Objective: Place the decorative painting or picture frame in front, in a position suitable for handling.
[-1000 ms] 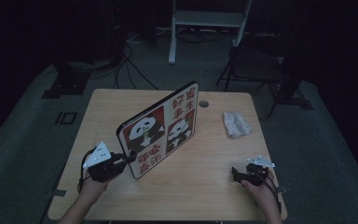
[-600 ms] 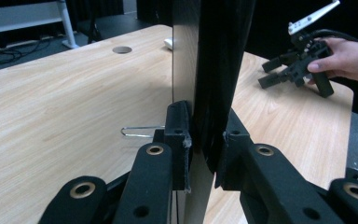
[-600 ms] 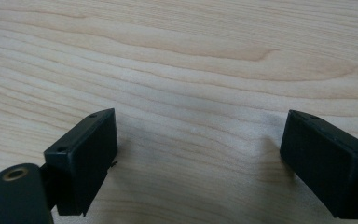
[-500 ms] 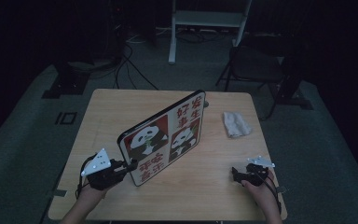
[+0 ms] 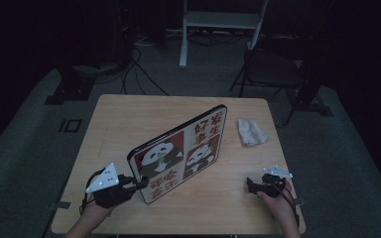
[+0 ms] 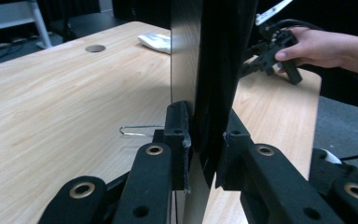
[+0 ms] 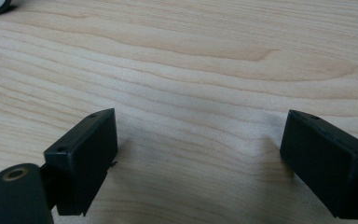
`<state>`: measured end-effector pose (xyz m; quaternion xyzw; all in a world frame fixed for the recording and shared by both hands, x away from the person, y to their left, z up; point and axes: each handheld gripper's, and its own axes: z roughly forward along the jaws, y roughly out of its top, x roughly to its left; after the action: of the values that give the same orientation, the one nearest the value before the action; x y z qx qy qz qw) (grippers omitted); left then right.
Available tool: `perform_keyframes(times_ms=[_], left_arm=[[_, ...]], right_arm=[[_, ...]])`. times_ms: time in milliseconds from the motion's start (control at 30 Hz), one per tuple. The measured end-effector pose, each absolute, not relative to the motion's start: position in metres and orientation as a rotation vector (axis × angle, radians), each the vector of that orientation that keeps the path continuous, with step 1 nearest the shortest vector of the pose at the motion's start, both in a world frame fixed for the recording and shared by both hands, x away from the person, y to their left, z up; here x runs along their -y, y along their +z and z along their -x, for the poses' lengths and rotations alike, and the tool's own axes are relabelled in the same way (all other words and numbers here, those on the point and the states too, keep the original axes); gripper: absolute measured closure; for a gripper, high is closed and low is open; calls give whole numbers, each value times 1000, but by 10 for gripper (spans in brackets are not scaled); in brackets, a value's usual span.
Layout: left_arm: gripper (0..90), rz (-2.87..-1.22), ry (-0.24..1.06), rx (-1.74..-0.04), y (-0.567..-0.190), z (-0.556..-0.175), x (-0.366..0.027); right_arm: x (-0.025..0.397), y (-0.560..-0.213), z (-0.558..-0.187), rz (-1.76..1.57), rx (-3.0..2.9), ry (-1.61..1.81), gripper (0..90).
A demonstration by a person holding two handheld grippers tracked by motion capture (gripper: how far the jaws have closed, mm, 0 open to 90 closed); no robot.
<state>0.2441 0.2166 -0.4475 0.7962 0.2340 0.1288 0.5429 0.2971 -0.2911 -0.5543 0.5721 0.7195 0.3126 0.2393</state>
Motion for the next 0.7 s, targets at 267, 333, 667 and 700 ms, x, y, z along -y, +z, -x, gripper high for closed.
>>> perform_keyframes(times_ms=[267,333,667,700], left_arm=[[783,-1880,257,-513,-450,-246,-214],[781,-1881,243,-501,-450,-246,-213],[782,-1875,169,-435,-452,-247,-215],[785,-1872,161,-435,-452,-247,-216]], right_arm=[[291,-554,-297,-1566,-1970,856,106],[291,-554,-297,-1566,-1970,856,106],[291,-554,-297,-1566,-1969,856,106],[291,-554,-297,-1566,-1969,856,106]])
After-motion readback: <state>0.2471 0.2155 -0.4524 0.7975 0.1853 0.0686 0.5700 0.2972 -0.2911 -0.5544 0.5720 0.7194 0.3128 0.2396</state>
